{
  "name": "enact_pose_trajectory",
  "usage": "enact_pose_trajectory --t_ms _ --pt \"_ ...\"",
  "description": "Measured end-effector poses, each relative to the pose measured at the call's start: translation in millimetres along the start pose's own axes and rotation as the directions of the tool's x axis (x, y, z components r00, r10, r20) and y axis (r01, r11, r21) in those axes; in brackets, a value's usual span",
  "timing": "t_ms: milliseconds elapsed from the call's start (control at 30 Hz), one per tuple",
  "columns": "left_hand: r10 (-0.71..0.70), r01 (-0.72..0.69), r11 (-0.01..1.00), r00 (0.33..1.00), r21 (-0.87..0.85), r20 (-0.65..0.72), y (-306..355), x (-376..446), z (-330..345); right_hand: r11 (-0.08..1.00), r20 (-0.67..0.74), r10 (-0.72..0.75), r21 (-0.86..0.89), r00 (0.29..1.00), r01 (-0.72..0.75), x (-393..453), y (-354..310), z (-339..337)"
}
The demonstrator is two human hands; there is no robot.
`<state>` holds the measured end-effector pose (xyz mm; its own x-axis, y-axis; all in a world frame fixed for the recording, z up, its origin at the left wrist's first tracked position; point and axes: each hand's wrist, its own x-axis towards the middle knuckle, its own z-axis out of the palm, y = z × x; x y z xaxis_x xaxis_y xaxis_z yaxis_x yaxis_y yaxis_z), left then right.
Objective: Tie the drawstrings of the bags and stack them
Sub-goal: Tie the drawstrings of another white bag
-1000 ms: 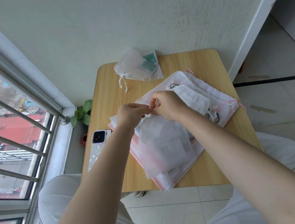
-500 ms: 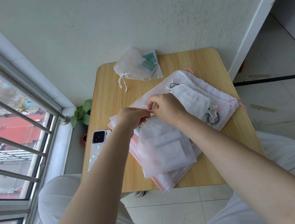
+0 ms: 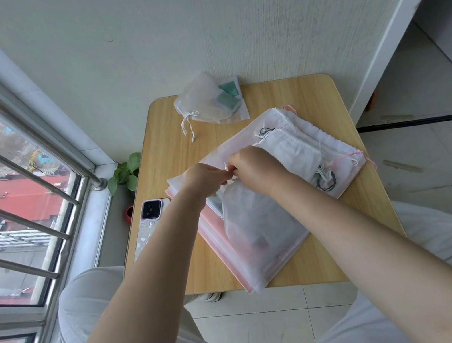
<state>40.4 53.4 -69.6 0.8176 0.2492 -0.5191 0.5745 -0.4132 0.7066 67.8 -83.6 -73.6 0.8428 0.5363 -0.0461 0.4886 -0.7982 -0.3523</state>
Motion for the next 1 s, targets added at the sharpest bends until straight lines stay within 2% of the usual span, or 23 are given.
enact_pose_trajectory --t_ms 133,267,367,500,567,633,667,733,867,1000 --pt "0.061 -0.062 0.997 0.998 0.055 0.021 -0.6 0.6 1.7 0.996 0.062 -0.020 -0.085 0.998 0.025 0.8 -2.8 -6.9" --pt "0.130 -0.135 0.978 0.991 0.159 0.043 -2.9 0.4 2.4 0.998 0.098 -0.009 -0.054 0.995 0.015 2.2 1.2 -8.4" --pt "0.220 -0.224 0.940 0.974 0.257 0.048 -6.7 -1.8 1.6 0.993 0.148 0.039 0.101 0.988 -0.054 2.1 5.8 -13.6" --pt "0.334 -0.329 0.900 0.942 0.287 0.034 -9.5 -6.8 -0.5 0.925 0.282 0.095 0.329 0.955 -0.189 3.7 11.8 -22.0" --pt "0.369 -0.363 0.896 0.929 0.255 0.026 -11.0 -8.5 -0.6 0.800 0.377 0.126 0.508 0.918 -0.319 2.3 16.5 -23.0" --pt "0.385 -0.380 0.905 0.923 0.193 0.011 -12.5 -10.3 0.7 0.556 0.496 0.091 0.694 0.863 -0.458 1.1 23.2 -20.9" --pt "0.390 -0.384 0.908 0.921 0.170 -0.003 -13.4 -10.4 1.8 0.439 0.553 0.049 0.736 0.832 -0.515 1.6 26.2 -19.4" --pt "0.400 -0.392 0.910 0.916 0.134 -0.035 -14.5 -11.2 4.5 0.285 0.633 -0.025 0.746 0.774 -0.602 3.9 30.5 -15.6" --pt "0.419 -0.411 0.906 0.903 0.099 -0.089 -15.5 -12.9 9.4 0.154 0.704 -0.030 0.705 0.710 -0.693 9.4 31.2 -8.7" --pt "0.484 -0.454 0.868 0.863 0.201 -0.145 -14.1 -12.2 9.8 0.110 0.714 0.005 0.695 0.700 -0.710 9.2 30.0 -7.6"
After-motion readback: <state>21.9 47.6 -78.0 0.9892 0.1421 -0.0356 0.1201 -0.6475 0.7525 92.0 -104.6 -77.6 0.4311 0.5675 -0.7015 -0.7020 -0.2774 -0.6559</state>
